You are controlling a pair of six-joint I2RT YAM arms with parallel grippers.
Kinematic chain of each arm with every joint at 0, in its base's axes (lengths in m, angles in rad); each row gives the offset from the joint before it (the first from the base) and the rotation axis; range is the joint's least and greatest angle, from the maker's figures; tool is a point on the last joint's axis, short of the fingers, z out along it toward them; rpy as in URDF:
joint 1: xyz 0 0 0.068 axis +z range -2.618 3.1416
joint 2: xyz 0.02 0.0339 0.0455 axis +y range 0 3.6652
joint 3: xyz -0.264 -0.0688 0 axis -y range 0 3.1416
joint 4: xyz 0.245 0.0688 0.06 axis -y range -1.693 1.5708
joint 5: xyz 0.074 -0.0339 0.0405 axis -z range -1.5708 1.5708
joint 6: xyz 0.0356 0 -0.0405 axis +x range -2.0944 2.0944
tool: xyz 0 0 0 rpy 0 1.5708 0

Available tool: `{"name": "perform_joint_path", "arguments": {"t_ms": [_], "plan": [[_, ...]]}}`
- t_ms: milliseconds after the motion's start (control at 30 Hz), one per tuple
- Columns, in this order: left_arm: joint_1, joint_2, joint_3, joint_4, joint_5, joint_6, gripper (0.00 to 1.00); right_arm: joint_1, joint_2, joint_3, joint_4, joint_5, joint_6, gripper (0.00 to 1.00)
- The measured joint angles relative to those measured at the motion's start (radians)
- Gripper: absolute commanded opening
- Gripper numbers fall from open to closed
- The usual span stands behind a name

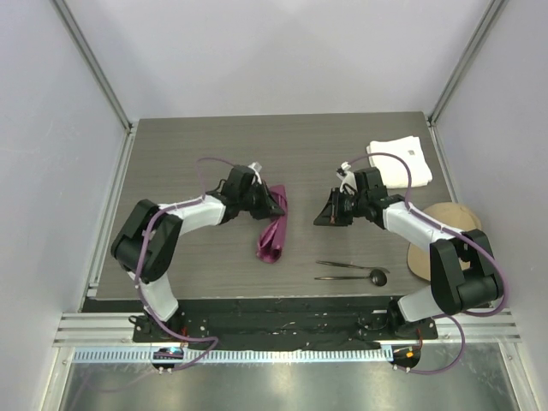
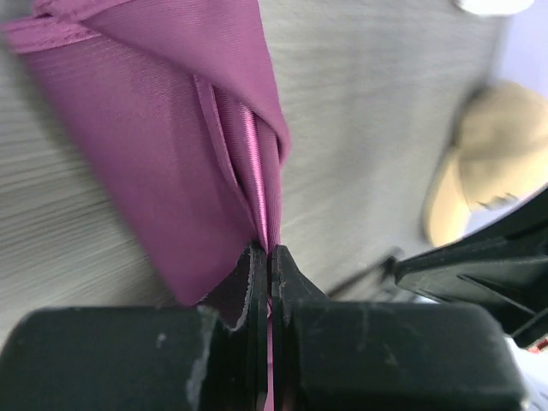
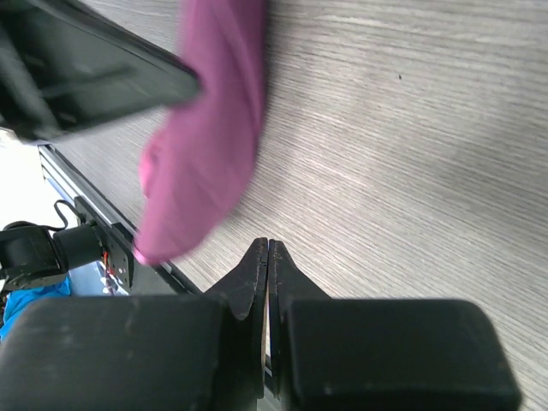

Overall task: Fold the napkin into a case and place the utensils inside
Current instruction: Turn over the smaller rectangle-folded napkin at the center of the board.

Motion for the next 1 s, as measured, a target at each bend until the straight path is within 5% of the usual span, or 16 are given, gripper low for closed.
{"name": "perform_joint_path", "arguments": {"t_ms": [267,533,1000], "plan": [[0.0,0.087,-0.133,0.452,0.189,-0.19,0.0,0.01,0.042,0.03,-0.005,-0.003,0.001,0.04],[0.042,0.098,-0.185,0.728,0.288,-0.306,0.0,0.081,0.078,0.03,0.024,0.001,0.034,0.04],[0.123,0.25,-0.255,0.911,0.37,-0.419,0.0,0.242,0.138,0.056,0.093,0.06,0.118,0.04]]}}
